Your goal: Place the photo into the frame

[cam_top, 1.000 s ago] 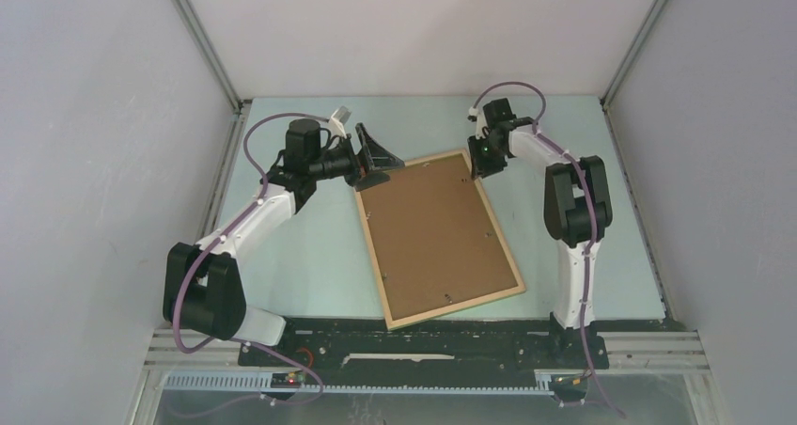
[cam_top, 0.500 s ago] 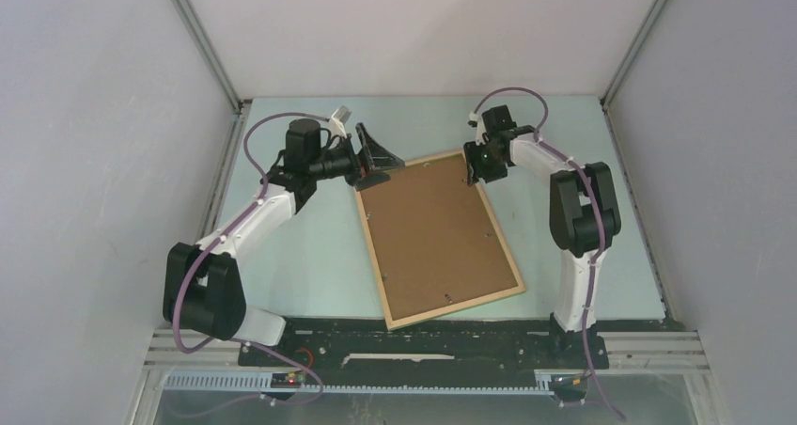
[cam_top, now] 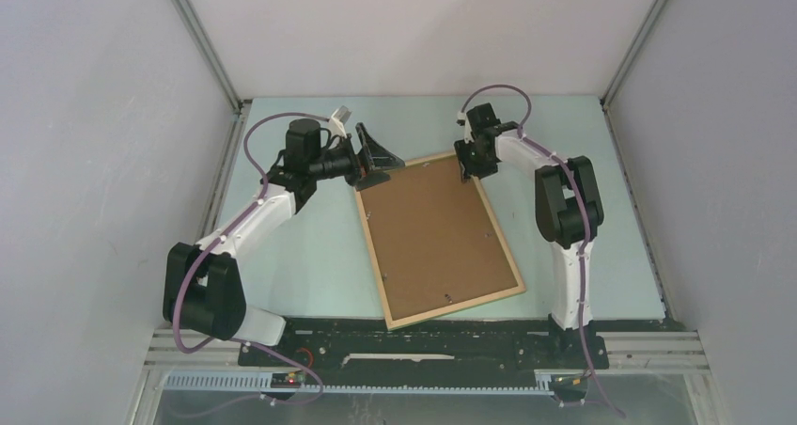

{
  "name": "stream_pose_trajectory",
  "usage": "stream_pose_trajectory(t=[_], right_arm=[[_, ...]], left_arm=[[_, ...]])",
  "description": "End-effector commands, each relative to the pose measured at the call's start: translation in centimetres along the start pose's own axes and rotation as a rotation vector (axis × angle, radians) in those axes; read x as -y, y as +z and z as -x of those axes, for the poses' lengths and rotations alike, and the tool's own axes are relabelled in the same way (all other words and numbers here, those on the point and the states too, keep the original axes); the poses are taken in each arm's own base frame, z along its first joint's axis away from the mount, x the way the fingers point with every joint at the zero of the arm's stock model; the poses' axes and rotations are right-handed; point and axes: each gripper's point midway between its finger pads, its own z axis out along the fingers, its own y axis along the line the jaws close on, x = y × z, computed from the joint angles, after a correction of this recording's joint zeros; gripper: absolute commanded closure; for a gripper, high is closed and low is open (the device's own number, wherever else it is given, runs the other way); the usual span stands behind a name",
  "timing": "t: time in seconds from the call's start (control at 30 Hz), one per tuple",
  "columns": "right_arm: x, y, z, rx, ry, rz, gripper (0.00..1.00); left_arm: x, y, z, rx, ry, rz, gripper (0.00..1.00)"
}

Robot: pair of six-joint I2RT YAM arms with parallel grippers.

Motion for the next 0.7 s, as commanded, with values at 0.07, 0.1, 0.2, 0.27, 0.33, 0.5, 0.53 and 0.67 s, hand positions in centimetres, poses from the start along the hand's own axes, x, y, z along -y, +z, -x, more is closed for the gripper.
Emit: stream_pose_trajectory(t=[0.07,0.1,0.2,0.27,0.33,0.5,0.53,0.67], right_arm=[[0.60,0.66,1.43,0.008,0.003,-0.070,0.47],[0.66,0.72,1.43,0.004,0.012,-0.070,0.49],[0.75,0.84,1.38,-0.008,0.033,-0.070,0.55],[1.04,0.87,1.30,-0.012,0.061,-0.075,0.60],[1.29,0.90,1.15,-0.019,0.095,-0.067,0.69],[0.89,0.92,1.03,-0.041,0.171,-0.015,0.89],[0.91,0.94,0.95,-0.051,0.185,-0.014,0.95],[0.59,0.62,0.92,-0.070,0.237,0.013,1.00]], left_arm=[[0.17,-0.13,-0.82,-0.012,0.004,-0.024,0.00],[0.16,-0.13,-0.80,-0.011,0.004,-0.023,0.00],[0.14,-0.14,-0.78,-0.011,0.003,-0.023,0.00],[0.12,-0.13,-0.82,-0.012,0.003,-0.022,0.00],[0.16,-0.13,-0.83,-0.012,0.004,-0.023,0.00],[0.25,-0.16,-0.84,-0.011,0.005,-0.026,0.00],[0.28,-0.15,-0.89,-0.013,0.006,-0.027,0.00],[0.36,-0.14,-0.91,-0.013,0.007,-0.029,0.00]])
